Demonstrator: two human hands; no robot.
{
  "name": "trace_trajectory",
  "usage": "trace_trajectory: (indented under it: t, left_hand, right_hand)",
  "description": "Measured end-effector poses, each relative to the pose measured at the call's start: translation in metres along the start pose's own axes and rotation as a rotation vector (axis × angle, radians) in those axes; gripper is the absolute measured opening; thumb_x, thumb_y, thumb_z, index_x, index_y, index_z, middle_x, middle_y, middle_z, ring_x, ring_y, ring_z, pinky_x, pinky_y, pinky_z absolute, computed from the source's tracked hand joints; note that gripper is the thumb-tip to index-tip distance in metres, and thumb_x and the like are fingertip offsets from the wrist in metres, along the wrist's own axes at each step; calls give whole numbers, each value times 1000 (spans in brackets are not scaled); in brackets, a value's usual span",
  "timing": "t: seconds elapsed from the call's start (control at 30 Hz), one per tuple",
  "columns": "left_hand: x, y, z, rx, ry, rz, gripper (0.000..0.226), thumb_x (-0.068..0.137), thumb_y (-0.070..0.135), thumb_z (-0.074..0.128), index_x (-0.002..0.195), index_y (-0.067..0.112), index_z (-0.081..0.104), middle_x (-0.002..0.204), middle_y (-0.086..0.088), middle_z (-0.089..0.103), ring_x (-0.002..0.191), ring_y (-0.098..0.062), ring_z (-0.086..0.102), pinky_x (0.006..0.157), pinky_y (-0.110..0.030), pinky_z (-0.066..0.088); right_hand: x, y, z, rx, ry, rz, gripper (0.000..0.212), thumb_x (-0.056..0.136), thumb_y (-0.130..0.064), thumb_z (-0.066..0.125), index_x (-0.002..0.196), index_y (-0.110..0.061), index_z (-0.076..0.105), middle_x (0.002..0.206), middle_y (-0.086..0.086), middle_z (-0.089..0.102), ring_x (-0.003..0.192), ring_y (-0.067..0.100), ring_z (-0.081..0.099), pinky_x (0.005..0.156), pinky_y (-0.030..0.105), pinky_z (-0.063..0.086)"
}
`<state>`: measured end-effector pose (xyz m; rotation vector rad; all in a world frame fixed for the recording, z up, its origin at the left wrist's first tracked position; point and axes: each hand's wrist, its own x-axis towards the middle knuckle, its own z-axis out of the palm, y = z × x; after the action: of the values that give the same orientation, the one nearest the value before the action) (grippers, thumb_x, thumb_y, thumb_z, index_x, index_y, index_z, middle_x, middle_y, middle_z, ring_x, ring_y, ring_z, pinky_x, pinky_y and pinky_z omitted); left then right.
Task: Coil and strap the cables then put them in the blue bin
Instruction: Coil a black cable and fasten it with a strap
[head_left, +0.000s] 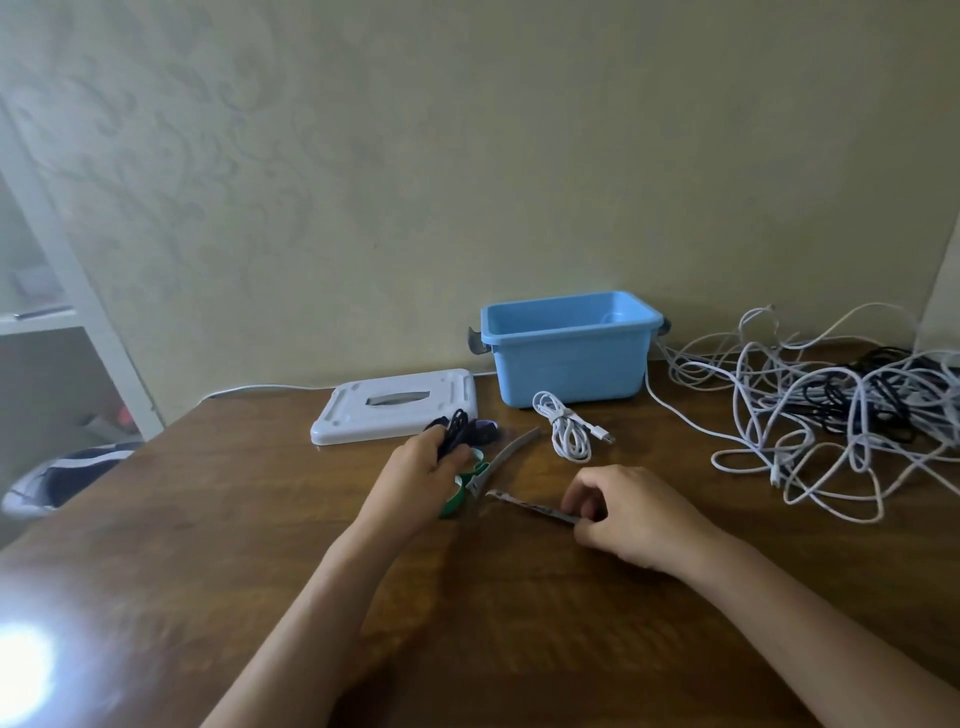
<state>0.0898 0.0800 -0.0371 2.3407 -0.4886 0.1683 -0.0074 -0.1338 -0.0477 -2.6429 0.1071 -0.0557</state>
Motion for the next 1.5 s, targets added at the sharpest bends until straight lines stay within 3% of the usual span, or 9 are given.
trace_trajectory:
  t: [0.27, 0.37, 0.5, 0.67, 0.93, 1.07, 1.23, 1.3, 1.5]
  left_hand:
    - [1, 1, -2, -24, 15, -37, 14, 101, 27, 54, 89, 22, 59, 80, 3, 63, 71, -15, 58, 56, -31, 38]
    - [0, 0, -2, -4, -5, -37, 14, 101, 28, 54, 91, 20, 60, 84, 2, 65, 77, -18, 62, 62, -35, 45]
    - [-1, 1, -1, -15, -7, -26, 13, 101, 27, 54, 93, 19, 61, 85, 2, 66, 79, -19, 63, 68, -38, 49]
    - [-3, 3, -2, -11, -6, -21, 13, 102, 26, 53, 91, 20, 59, 81, 4, 63, 74, -14, 59, 58, -29, 40]
    - [-4, 5, 0, -15, -17, -8, 16, 101, 26, 55, 91, 15, 61, 82, 0, 65, 73, -19, 59, 62, -34, 41]
    - [-4, 7, 0, -43, -5, -33, 12, 101, 26, 54, 95, 18, 61, 86, 2, 66, 77, -15, 61, 59, -27, 41]
    - [-6, 7, -1, -42, -11, -16, 13, 101, 26, 55, 93, 18, 61, 83, 4, 64, 73, -12, 58, 58, -27, 38]
    - [-6, 7, 0, -50, -21, -5, 16, 100, 27, 55, 89, 17, 61, 80, 2, 63, 70, -14, 56, 58, -30, 40]
    - [-8, 16, 9, -186, -83, 14, 23, 100, 26, 57, 78, 19, 54, 64, 4, 54, 54, -11, 48, 56, -33, 38]
  right_hand:
    - [-1, 3, -5, -69, -14, 2, 10, 91, -33, 69, 91, -39, 60, 100, -17, 52, 113, 11, 45, 97, 31, 43]
    - [-1, 7, -8, -79, -8, 16, 8, 95, -33, 66, 94, -38, 59, 93, -17, 49, 109, 11, 41, 102, 36, 37]
    - [0, 12, -13, 5, 27, 18, 15, 94, -36, 69, 106, -41, 60, 92, -20, 63, 110, 8, 49, 100, 37, 38]
    - [3, 16, -19, 107, 140, -20, 6, 94, -38, 69, 93, -42, 65, 101, -18, 63, 104, 6, 55, 84, 28, 46]
    - [-1, 19, -28, 219, 275, -106, 7, 88, -41, 76, 88, -44, 70, 64, -19, 60, 64, -3, 55, 55, 13, 35]
    - [-2, 15, -25, 165, 272, -111, 13, 95, -35, 68, 101, -46, 72, 91, -25, 68, 82, -5, 62, 63, 13, 44]
    - [-1, 16, -21, 284, 299, -128, 16, 98, -43, 60, 94, -43, 75, 84, -19, 72, 80, 0, 66, 69, 30, 55]
    - [1, 17, -21, 345, 335, -130, 9, 95, -38, 66, 91, -39, 75, 84, -19, 73, 81, -1, 67, 72, 27, 56]
    - [-3, 5, -23, 918, 290, -125, 38, 90, -9, 73, 116, -25, 51, 88, 5, 78, 79, 19, 77, 67, 20, 58]
